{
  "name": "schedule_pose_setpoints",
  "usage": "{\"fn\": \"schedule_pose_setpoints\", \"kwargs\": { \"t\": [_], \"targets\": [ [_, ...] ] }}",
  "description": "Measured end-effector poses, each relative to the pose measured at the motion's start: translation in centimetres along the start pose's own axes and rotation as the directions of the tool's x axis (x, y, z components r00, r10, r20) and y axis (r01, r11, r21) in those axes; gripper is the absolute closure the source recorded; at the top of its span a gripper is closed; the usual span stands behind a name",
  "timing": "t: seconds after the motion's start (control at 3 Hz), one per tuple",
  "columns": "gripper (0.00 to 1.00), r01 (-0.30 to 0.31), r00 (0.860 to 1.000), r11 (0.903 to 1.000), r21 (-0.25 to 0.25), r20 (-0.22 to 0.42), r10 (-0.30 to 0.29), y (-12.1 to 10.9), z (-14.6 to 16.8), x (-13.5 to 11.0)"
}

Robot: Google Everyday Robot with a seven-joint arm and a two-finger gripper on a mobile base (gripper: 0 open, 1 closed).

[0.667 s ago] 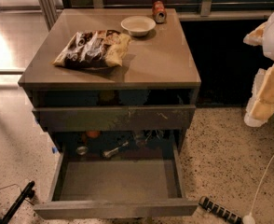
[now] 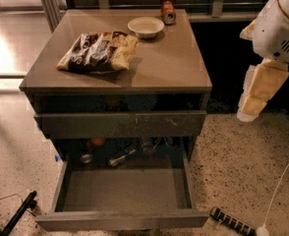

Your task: Place brown chip bag into middle drawer

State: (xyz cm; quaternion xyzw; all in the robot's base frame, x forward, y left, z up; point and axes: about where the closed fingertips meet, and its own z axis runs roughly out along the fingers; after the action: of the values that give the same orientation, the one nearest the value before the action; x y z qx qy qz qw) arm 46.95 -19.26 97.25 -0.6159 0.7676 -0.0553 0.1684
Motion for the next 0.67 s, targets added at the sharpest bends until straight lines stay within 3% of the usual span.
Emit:
{"fn": "schedule_pose_setpoints", "kwargs": {
  "t": [0.33,0.67],
  "targets": [
    [0.0,0.083,0.997,0.9962,0.028,-0.006,-0.083,-4.15,2.31,-5.31],
    [0.0,0.083,0.997,0.9962,0.028,-0.006,-0.083,-4.15,2.32,-5.31]
  ]
}}
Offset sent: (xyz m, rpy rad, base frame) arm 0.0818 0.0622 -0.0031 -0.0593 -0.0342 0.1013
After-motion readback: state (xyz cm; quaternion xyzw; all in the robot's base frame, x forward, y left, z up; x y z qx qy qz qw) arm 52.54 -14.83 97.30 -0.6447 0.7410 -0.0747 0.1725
